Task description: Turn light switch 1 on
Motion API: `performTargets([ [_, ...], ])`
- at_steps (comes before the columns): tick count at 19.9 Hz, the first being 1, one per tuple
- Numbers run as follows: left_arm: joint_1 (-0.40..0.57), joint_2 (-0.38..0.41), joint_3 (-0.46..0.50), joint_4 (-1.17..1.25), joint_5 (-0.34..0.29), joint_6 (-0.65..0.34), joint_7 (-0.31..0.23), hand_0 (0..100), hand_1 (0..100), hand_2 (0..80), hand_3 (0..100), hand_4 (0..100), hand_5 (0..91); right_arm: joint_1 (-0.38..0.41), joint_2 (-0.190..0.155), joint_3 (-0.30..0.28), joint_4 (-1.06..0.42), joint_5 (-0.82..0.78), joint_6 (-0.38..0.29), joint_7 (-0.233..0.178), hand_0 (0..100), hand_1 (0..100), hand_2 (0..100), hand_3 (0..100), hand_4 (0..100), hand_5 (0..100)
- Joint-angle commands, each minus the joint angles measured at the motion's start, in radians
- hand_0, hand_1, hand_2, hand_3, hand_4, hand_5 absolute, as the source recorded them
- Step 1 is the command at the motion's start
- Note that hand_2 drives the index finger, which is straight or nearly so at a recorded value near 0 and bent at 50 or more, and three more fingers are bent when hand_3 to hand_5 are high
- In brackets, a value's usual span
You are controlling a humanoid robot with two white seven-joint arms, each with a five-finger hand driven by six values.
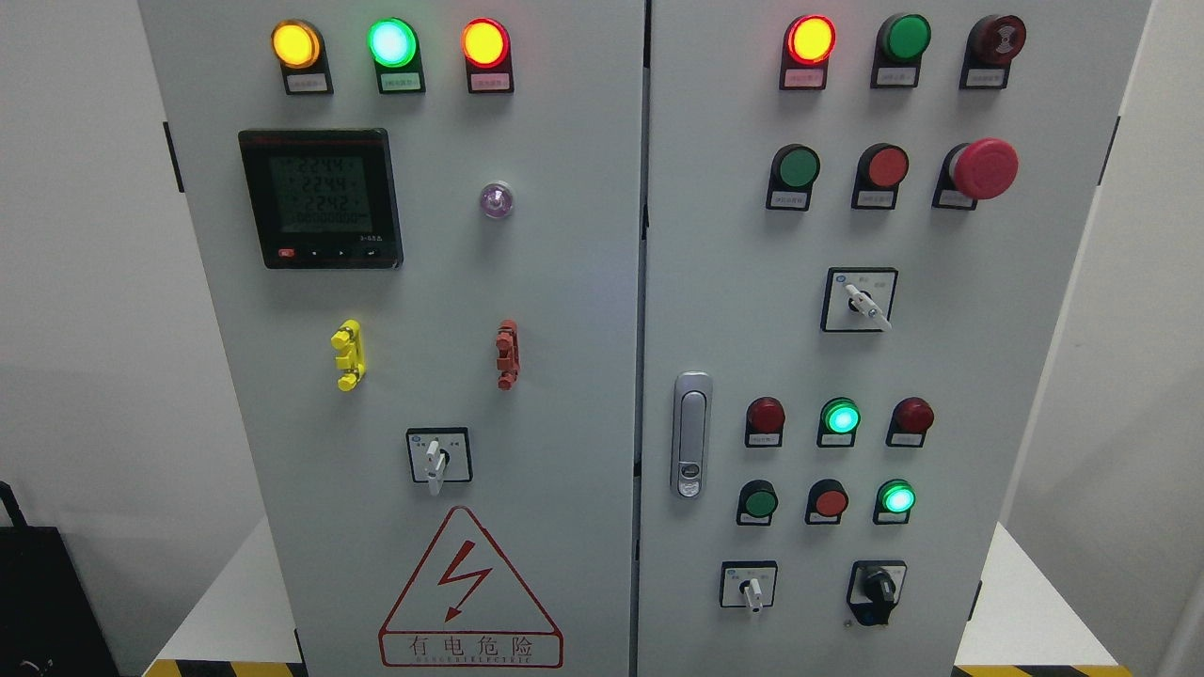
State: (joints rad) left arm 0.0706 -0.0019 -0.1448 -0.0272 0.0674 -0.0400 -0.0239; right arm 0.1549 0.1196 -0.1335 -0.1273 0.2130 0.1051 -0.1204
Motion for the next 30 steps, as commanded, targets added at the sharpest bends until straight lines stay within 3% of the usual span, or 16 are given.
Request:
performTargets([
  [1,-0.012,-0.027,0.004,-0.005,-0.001,-0.004,-0.001,16,0,0.0,0,0,0.0,0.0,0.0,0.0,0.0,0.0,-0.001,0.001,5,0,0,0,0,0],
  [9,-0.006,-0.026,0.011,-0.057,-0.006,-0.001,0.001,16,0,0.0,0,0,0.0,0.0,0.0,0.0,0.0,-0.001,-0.001,0.001,5,0,0,0,0,0],
  [15,0.093,-0.02,0.017,-0.331,-0.035,0.028,0.012,16,0,0.0,0,0,0.0,0.0,0.0,0.0,0.0,0.0,-0.001,0.001,5,0,0,0,0,0],
  [20,0.162,-0.024,0.105,-0.629,-0.04,0.091,0.025,16,0,0.0,0,0,0.0,0.0,0.0,0.0,0.0,-0.001,-0.001,0.001,5,0,0,0,0,0],
  [25,0.179,-0.032,0.146,-0.813,-0.113,0.083,0.056,17,0,0.0,0,0,0.0,0.0,0.0,0.0,0.0,0.0,-0.001,-0.001,5,0,0,0,0,0],
  [30,0.193,-0.029,0.149,-1.046,-0.113,0.081,0.075,19,0,0.0,3,7,0.0,0.0,0.0,0.0,0.0,0.0,-0.001,0.001,5,0,0,0,0,0],
])
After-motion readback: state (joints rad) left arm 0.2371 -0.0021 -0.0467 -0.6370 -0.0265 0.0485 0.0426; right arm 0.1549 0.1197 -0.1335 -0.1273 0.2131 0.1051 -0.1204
